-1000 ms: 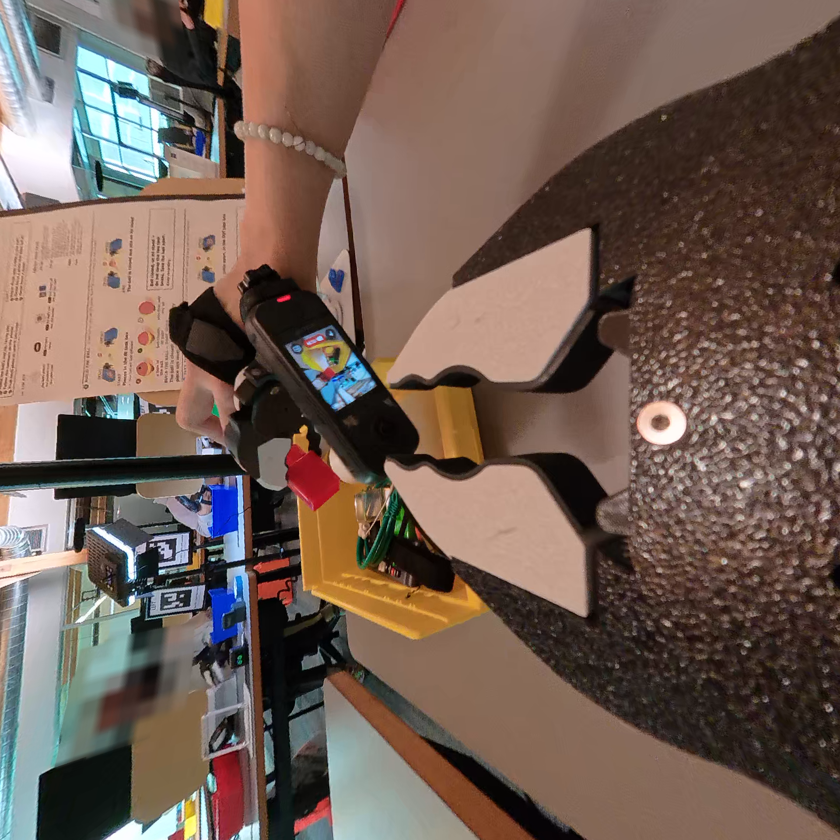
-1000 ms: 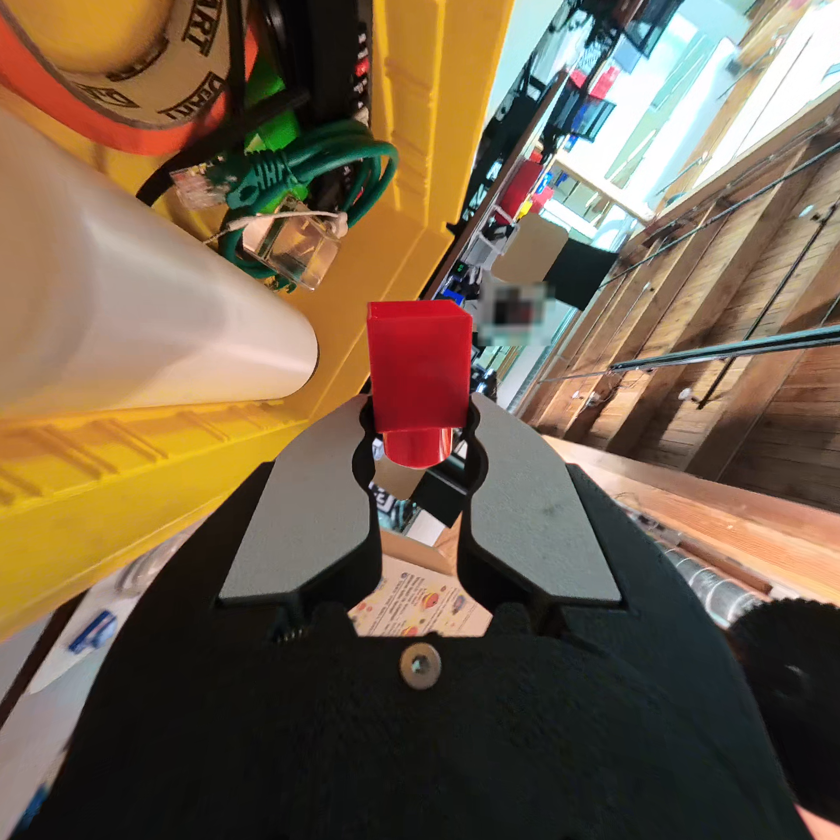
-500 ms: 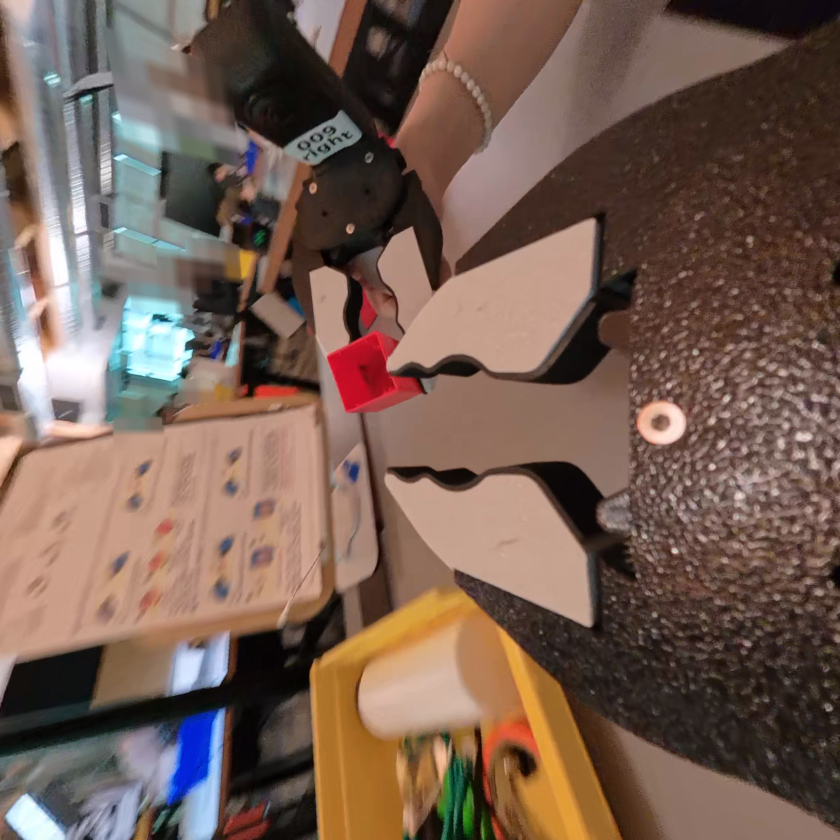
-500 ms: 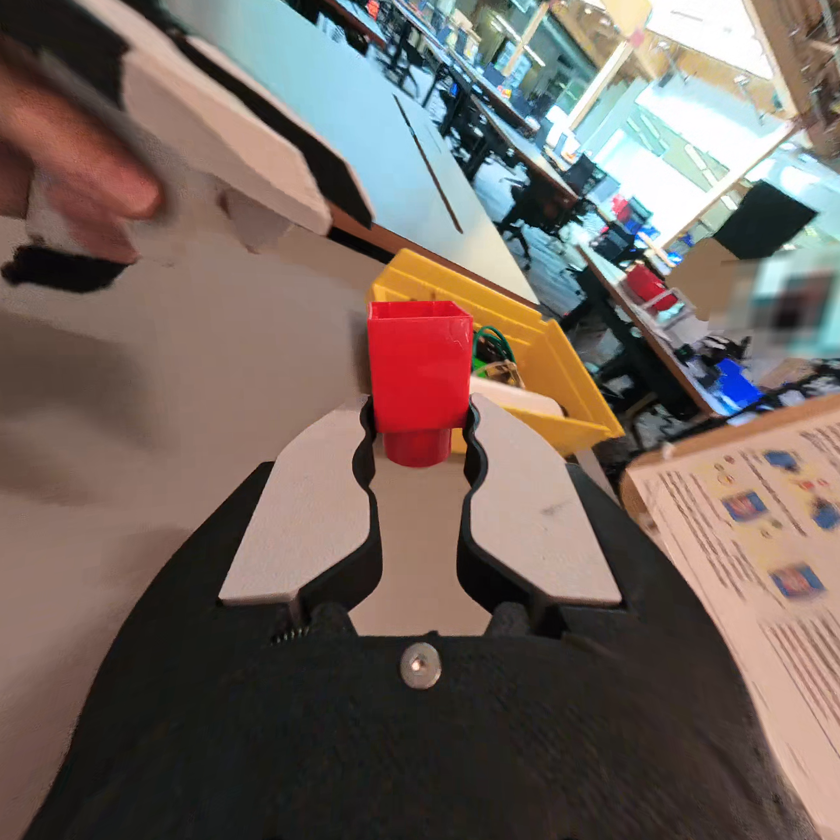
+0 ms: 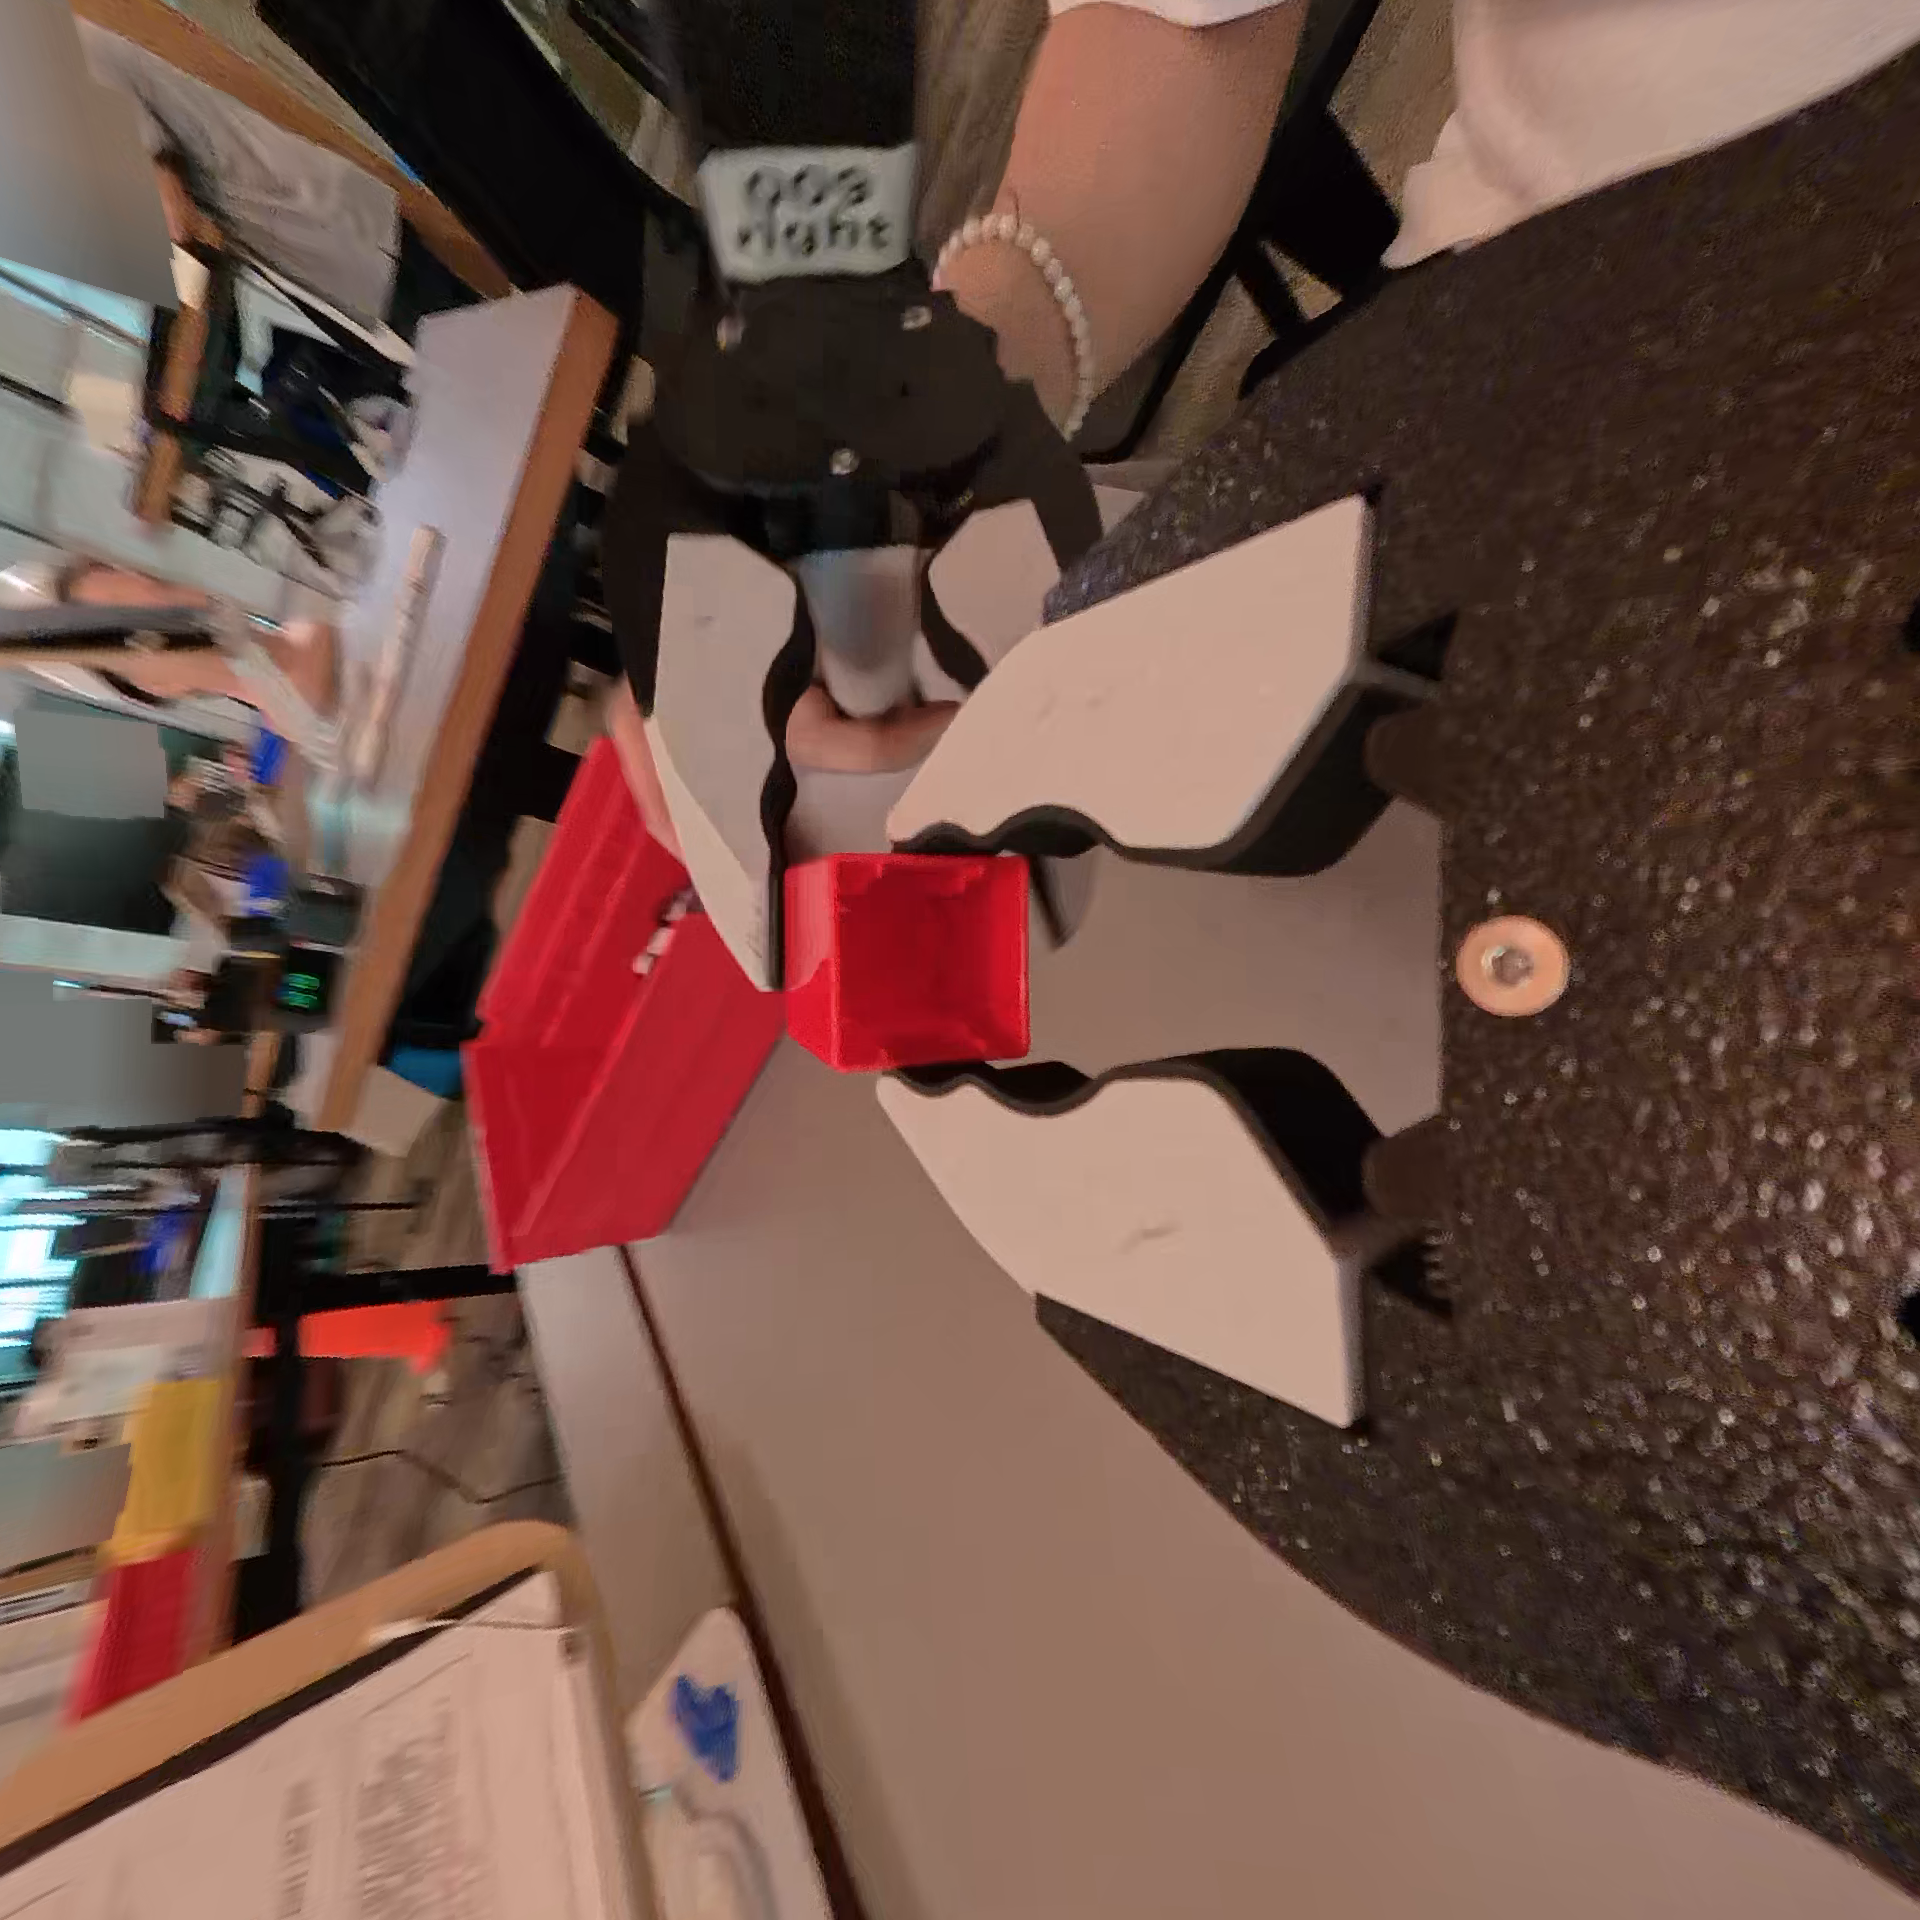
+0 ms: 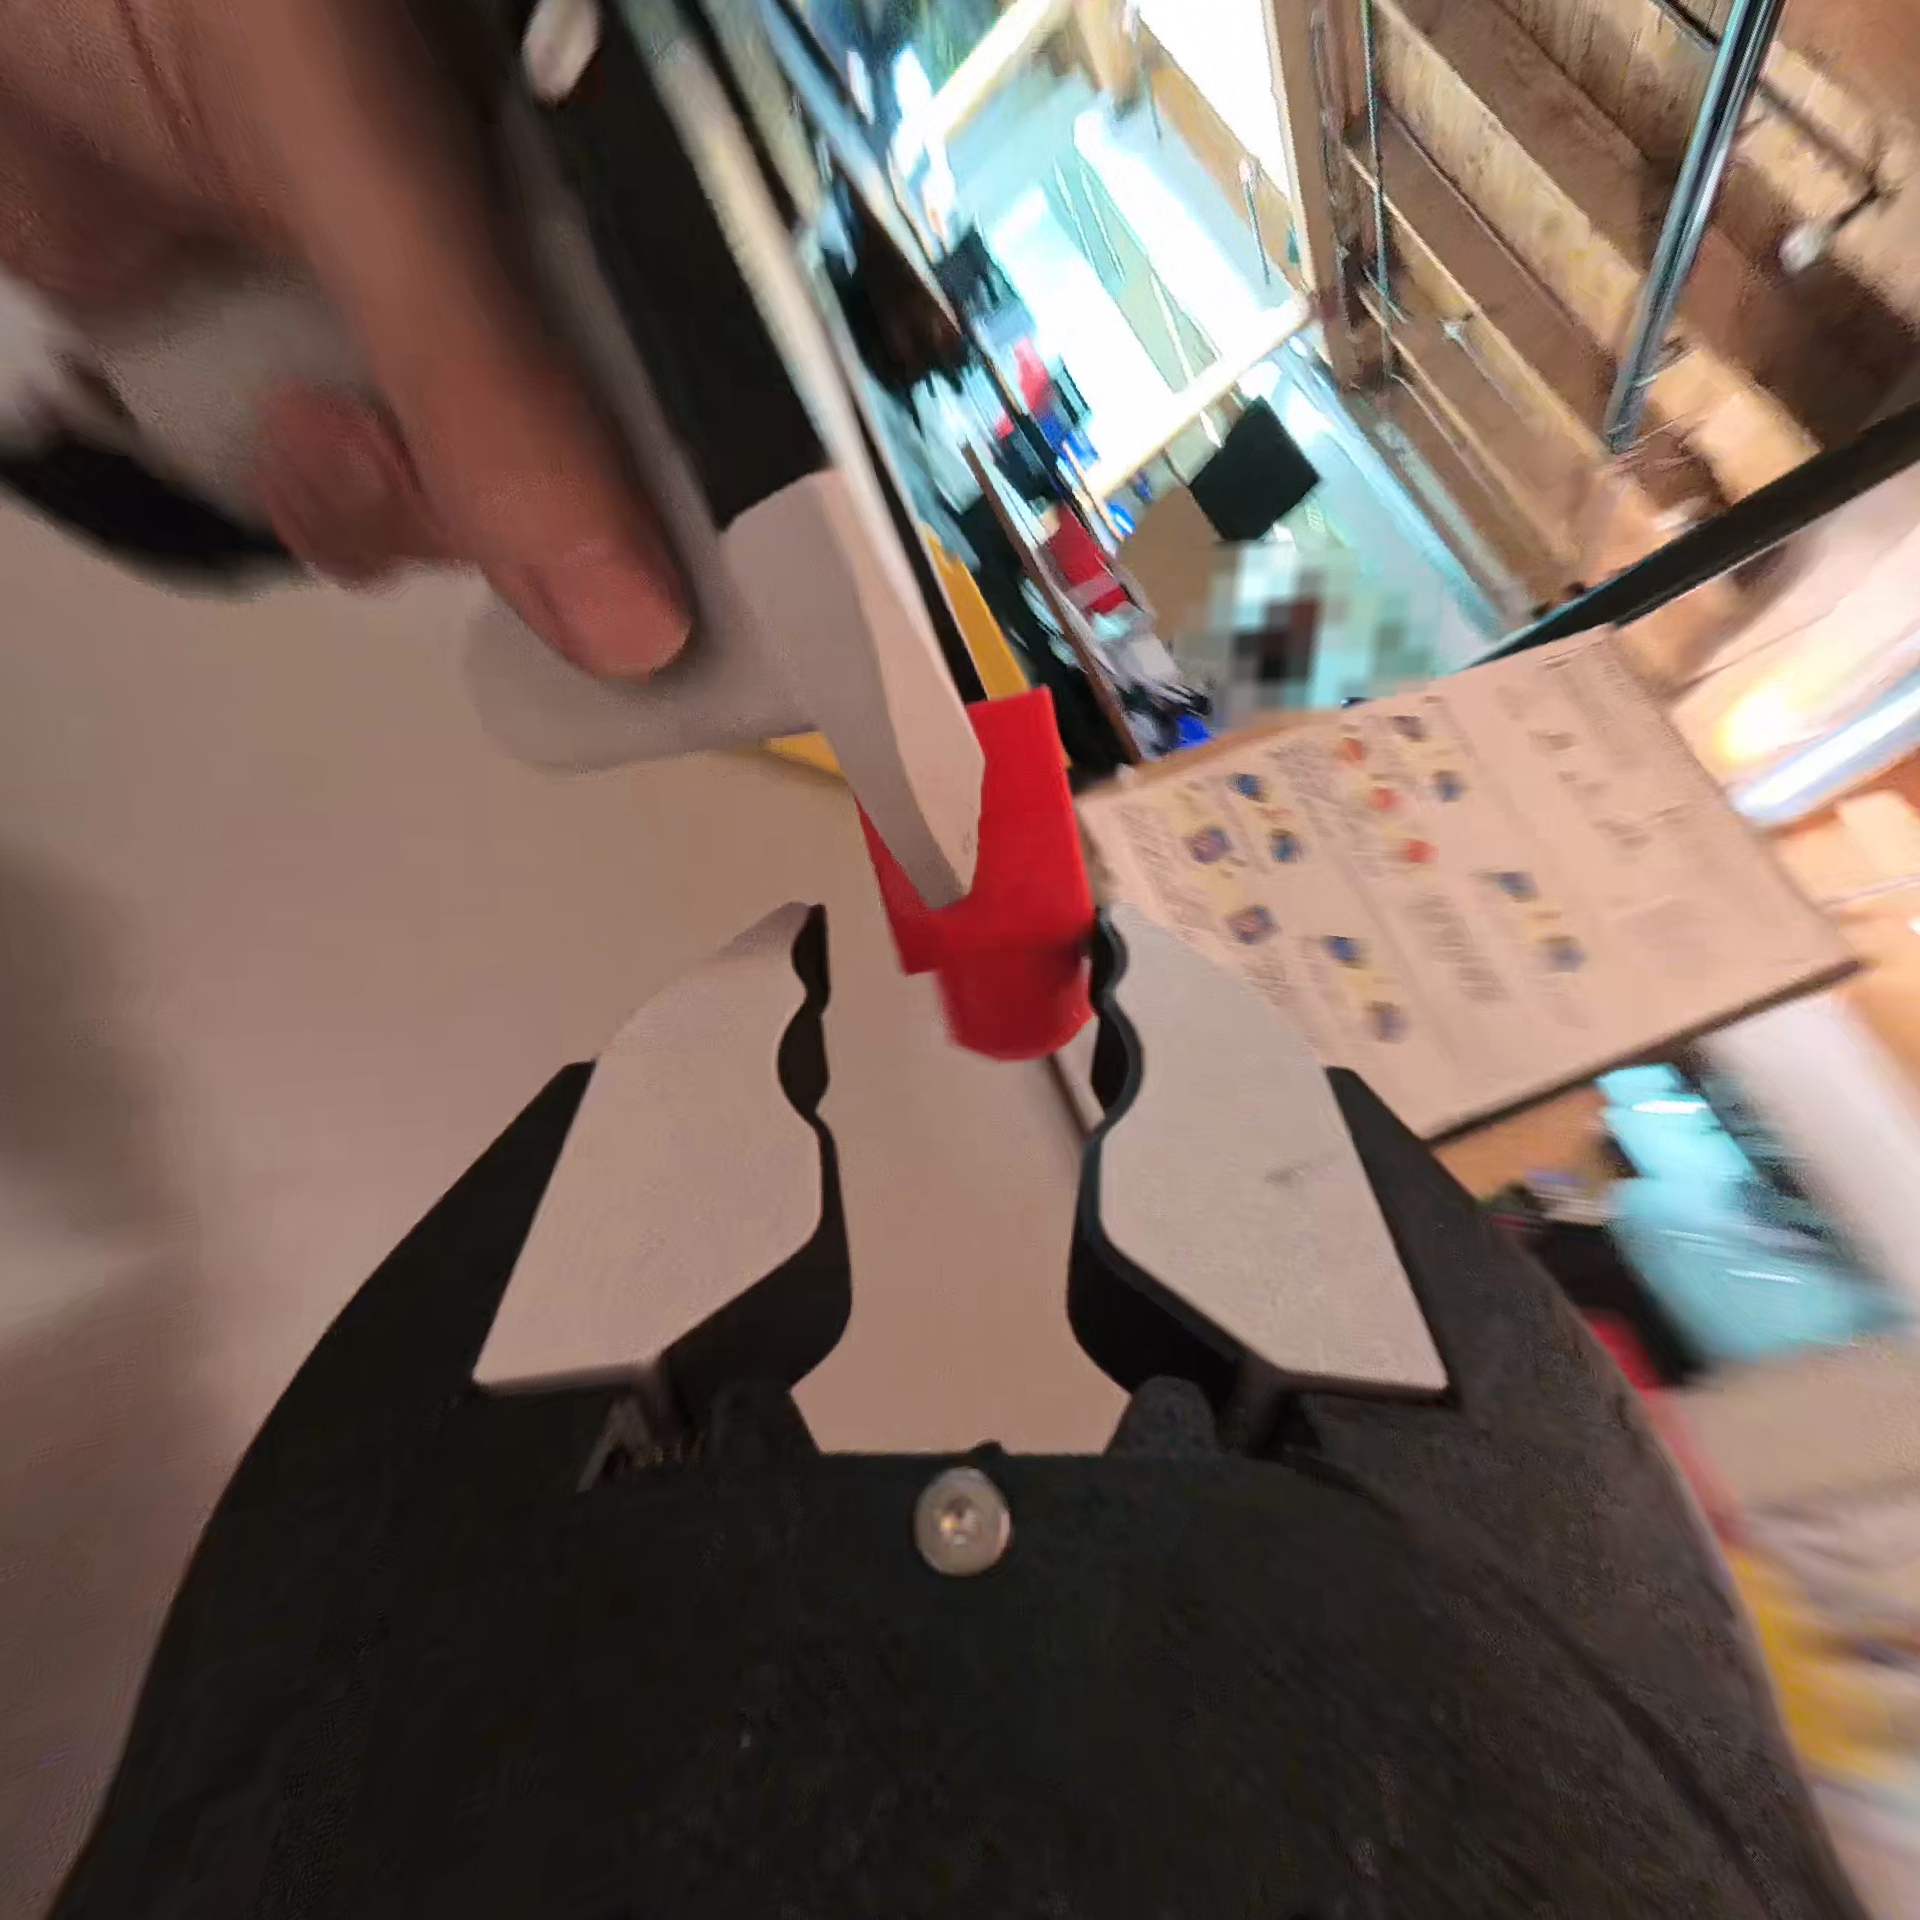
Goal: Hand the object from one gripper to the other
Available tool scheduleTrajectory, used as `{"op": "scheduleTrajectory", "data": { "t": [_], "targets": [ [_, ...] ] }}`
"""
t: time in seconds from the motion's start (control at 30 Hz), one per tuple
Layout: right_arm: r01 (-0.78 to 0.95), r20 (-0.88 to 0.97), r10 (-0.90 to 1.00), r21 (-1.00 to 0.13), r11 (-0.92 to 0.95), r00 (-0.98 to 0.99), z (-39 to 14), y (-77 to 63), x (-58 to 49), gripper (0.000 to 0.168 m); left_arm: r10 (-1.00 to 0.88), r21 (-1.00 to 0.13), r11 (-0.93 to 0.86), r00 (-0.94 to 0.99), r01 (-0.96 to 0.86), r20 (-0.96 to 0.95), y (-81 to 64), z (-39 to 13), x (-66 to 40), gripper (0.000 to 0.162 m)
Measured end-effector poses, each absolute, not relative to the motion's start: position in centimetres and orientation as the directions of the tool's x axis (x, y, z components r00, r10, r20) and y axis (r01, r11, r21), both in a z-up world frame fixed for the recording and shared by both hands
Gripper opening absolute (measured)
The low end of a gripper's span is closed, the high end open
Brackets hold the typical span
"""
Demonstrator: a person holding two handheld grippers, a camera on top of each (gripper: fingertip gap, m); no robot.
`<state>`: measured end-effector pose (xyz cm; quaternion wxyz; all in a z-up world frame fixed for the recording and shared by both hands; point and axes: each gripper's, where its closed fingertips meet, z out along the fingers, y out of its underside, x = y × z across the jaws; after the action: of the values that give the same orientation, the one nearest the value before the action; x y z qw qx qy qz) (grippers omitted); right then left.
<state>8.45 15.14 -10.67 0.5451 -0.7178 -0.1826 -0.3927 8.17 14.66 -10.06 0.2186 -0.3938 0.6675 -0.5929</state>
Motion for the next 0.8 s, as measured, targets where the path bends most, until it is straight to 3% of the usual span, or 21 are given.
{"op": "scheduleTrajectory", "data": {
  "t": [0.03, 0.1, 0.13, 0.2, 0.23, 0.33, 0.4, 0.47, 0.6, 0.67, 0.8],
  "targets": [
    [0.61, 0.65, -0.16, -0.755, -0.24, 0.743, -10.2, 15.1, 7.7, 0.059, -0.772, -0.976, -0.027, -0.615, -0.218, 0.159, 14.7, -9.5, 8.1, 0.036],
    [0.343, 0.343, -0.073, -0.939, -0.013, 0.936, -8.6, 14.7, 5.9, 0.069, -0.731, -0.989, -0.038, -0.671, -0.142, 0.125, 14.6, -8.7, 7.6, 0.036],
    [0.182, 0.181, -0.016, -0.98, 0.083, 0.983, -7.6, 14.3, 5.5, 0.069, -0.71, -0.991, -0.056, -0.693, -0.12, 0.124, 14.6, -8.5, 7.3, 0.036],
    [-0.077, -0.069, 0.045, -0.975, 0.21, 0.997, -6.3, 13.6, 6.3, 0.067, -0.642, -0.982, -0.133, -0.743, -0.136, 0.19, 14.3, -8.1, 6.8, 0.036],
    [-0.118, -0.106, 0.058, -0.962, 0.245, 0.993, -6.2, 13.3, 6.8, 0.064, -0.597, -0.967, -0.189, -0.761, -0.172, 0.252, 14.1, -7.9, 6.6, 0.036],
    [0.123, 0.127, -0.003, -0.96, 0.252, 0.992, -6.9, 12.7, 7.3, 0.056, -0.477, -0.884, -0.33, -0.749, -0.332, 0.46, 13.9, -8.0, 6.7, 0.036],
    [0.358, 0.359, -0.043, -0.899, 0.254, 0.932, -7.2, 12.3, 6.7, 0.045, -0.415, -0.834, -0.349, -0.727, -0.428, 0.547, 13.6, -8.6, 6.7, 0.036],
    [0.484, 0.484, -0.067, -0.84, 0.244, 0.873, -7.2, 12.0, 6.2, 0.043, -0.368, -0.784, -0.358, -0.696, -0.507, 0.617, 13.3, -9.3, 6.7, 0.036],
    [0.641, 0.641, -0.052, -0.753, 0.15, 0.765, -8.5, 12.0, 5.9, 0.046, -0.266, -0.706, -0.366, -0.659, -0.606, 0.704, 12.8, -9.6, 6.3, 0.036],
    [0.676, 0.676, -0.044, -0.729, 0.112, 0.736, -9.0, 11.9, 6.1, 0.055, -0.28, -0.706, -0.34, -0.65, -0.621, 0.706, 12.6, -10.2, 6.2, 0.036],
    [0.715, 0.715, -0.02, -0.697, 0.06, 0.698, -10.1, 12.4, 6.0, 0.052, -0.255, -0.7, -0.317, -0.653, -0.64, 0.713, 11.8, -10.3, 5.7, 0.036]
  ]
}}
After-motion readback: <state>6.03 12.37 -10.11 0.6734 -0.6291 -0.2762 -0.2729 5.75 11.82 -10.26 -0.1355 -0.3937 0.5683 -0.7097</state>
